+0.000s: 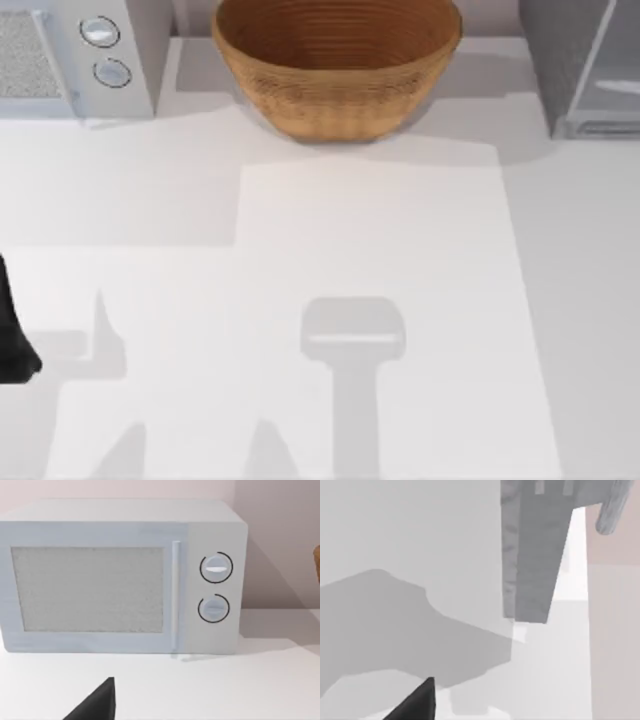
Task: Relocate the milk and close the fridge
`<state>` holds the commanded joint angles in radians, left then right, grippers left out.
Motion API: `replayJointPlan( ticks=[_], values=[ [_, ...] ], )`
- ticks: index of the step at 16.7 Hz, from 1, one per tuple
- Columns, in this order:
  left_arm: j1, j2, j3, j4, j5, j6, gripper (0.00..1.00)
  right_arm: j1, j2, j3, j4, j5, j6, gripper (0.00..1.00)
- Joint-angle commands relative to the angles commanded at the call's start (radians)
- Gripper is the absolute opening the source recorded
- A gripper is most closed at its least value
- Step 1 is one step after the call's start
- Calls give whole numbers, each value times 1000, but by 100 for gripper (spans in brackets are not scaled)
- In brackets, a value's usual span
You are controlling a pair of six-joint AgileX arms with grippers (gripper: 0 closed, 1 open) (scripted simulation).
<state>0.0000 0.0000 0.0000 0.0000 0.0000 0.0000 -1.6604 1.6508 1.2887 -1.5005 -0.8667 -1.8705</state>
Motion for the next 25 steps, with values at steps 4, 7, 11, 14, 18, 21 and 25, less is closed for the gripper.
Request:
replayJointPlan(
  ticks=[4, 7, 11, 14, 18, 21, 25],
  values=[
    [0, 0, 0, 0, 0, 0, 100, -139, 149, 35, 36, -76, -142, 100],
    [0, 0, 0, 0, 0, 0, 100, -150, 161, 38, 40, -82, -153, 100],
    [0, 0, 0, 0, 0, 0, 100, -145, 159, 35, 40, -80, -150, 100],
    [0, 0, 0, 0, 0, 0, 100, -80, 172, 42, 93, -74, -85, 100],
    [0, 0, 0, 0, 0, 0, 100, 118, 200, 66, 281, -51, 150, 100],
    [0, 0, 0, 0, 0, 0, 100, 295, 215, 77, 487, -18, 411, 100],
    [0, 0, 0, 0, 0, 0, 100, 512, 215, 67, 792, 37, 792, 100]
  ],
)
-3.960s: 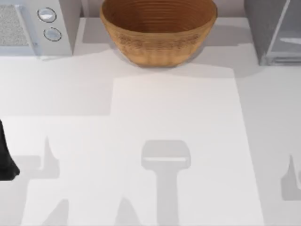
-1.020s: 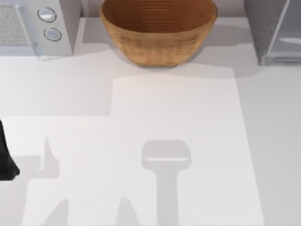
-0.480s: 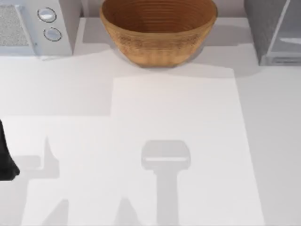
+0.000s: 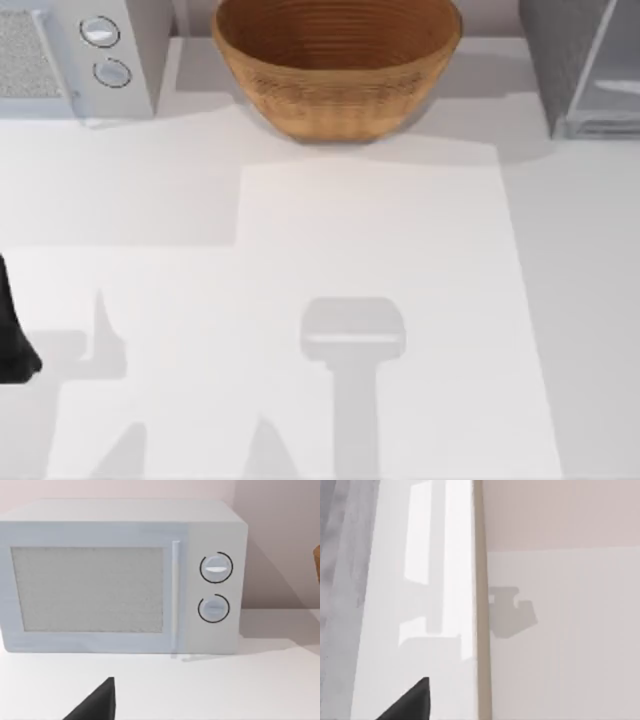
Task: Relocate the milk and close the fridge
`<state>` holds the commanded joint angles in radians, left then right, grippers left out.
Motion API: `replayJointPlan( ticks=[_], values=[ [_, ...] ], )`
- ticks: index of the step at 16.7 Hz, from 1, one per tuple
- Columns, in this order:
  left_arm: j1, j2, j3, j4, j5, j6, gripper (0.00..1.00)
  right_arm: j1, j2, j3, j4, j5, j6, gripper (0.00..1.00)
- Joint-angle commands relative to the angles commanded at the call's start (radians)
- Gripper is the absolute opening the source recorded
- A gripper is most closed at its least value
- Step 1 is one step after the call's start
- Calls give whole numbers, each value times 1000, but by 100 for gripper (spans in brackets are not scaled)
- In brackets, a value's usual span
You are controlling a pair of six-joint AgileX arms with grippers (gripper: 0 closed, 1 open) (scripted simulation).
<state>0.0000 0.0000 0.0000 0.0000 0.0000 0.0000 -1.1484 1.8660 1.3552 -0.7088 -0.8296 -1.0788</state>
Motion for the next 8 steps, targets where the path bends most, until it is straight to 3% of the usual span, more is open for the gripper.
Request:
replayJointPlan(
  ticks=[4, 8],
  values=[
    [0, 0, 0, 0, 0, 0, 100, 150, -18, -32, 268, 54, 302, 100],
    [0, 0, 0, 0, 0, 0, 100, 216, -35, -58, 408, 84, 441, 100]
  ],
)
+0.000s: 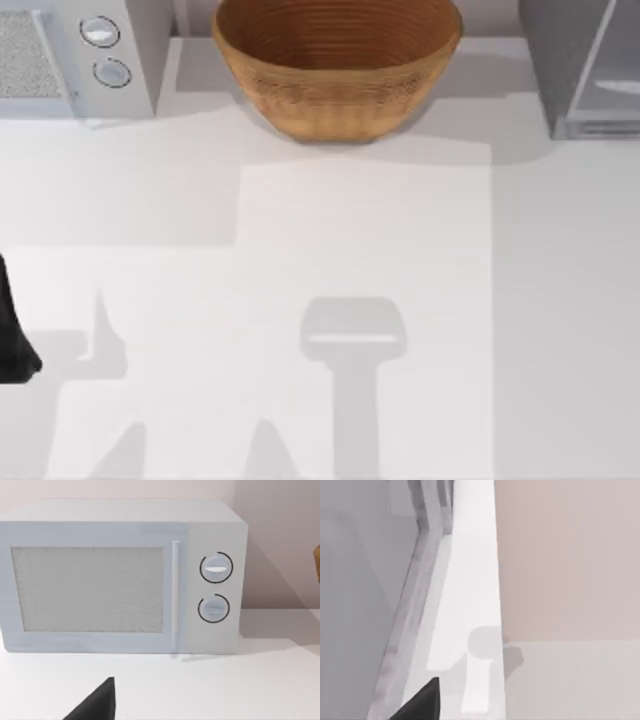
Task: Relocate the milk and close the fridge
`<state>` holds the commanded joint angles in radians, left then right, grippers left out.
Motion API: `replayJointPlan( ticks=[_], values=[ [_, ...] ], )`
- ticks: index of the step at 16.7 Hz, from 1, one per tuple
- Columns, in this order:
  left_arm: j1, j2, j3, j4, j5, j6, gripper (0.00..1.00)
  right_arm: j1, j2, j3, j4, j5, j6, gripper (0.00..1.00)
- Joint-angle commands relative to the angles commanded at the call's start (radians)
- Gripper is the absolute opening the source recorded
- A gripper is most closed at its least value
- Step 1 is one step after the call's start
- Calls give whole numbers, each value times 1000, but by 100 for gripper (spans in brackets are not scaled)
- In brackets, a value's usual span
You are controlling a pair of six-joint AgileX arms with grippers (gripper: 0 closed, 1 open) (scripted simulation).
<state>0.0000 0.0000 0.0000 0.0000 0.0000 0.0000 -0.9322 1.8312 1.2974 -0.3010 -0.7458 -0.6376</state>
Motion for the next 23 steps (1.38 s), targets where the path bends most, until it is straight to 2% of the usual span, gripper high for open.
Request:
replayJointPlan(
  ticks=[5, 8, 15, 19, 23],
  values=[
    [0, 0, 0, 0, 0, 0, 100, -23, 8, -28, 29, 3, 4, 100],
    [0, 0, 0, 0, 0, 0, 100, 11, -5, -44, 48, 35, 34, 100],
    [0, 0, 0, 0, 0, 0, 100, 342, -92, -138, 175, 277, 227, 100],
    [0, 0, 0, 0, 0, 0, 100, 485, -135, -188, 240, 399, 334, 100],
    [0, 0, 0, 0, 0, 0, 100, 702, -167, -258, 297, 553, 476, 100]
  ],
)
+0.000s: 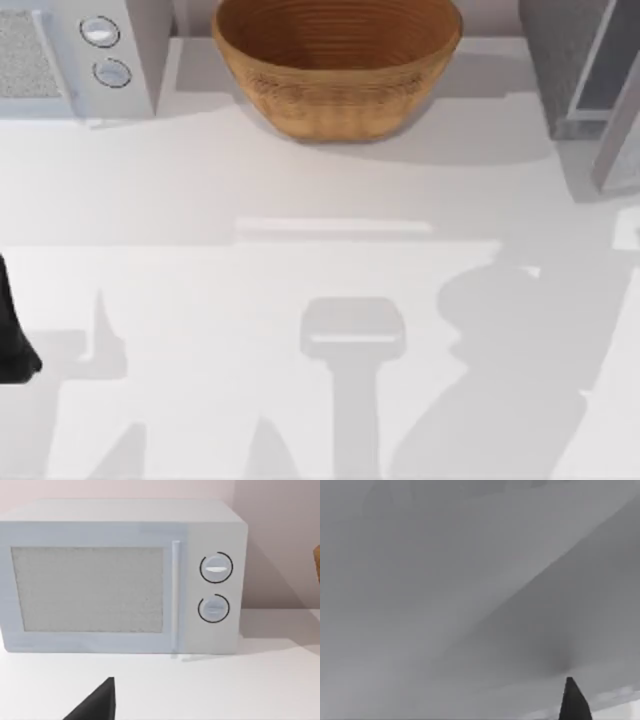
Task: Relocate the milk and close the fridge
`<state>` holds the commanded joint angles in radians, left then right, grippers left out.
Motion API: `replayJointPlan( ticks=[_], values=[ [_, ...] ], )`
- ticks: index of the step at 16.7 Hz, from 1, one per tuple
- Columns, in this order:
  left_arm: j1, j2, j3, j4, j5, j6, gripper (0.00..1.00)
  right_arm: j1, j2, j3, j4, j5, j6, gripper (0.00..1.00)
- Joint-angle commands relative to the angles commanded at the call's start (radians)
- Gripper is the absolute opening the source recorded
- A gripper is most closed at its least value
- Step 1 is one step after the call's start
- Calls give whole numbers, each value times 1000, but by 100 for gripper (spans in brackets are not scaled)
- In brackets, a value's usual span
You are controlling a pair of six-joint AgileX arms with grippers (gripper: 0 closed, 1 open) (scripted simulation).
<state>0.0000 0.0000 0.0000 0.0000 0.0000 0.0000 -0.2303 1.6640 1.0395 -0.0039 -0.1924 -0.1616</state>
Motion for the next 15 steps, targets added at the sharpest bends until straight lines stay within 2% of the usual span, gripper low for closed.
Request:
replayJointPlan(
  ticks=[3, 5, 11, 15],
  values=[
    [0, 0, 0, 0, 0, 0, 100, 141, -27, -55, 50, 115, 112, 100],
    [0, 0, 0, 0, 0, 0, 100, 188, -43, -81, 78, 162, 159, 100],
    [0, 0, 0, 0, 0, 0, 100, 184, -39, -87, 82, 175, 163, 100],
    [0, 0, 0, 0, 0, 0, 100, 185, 40, 19, 69, 176, 164, 100]
  ],
)
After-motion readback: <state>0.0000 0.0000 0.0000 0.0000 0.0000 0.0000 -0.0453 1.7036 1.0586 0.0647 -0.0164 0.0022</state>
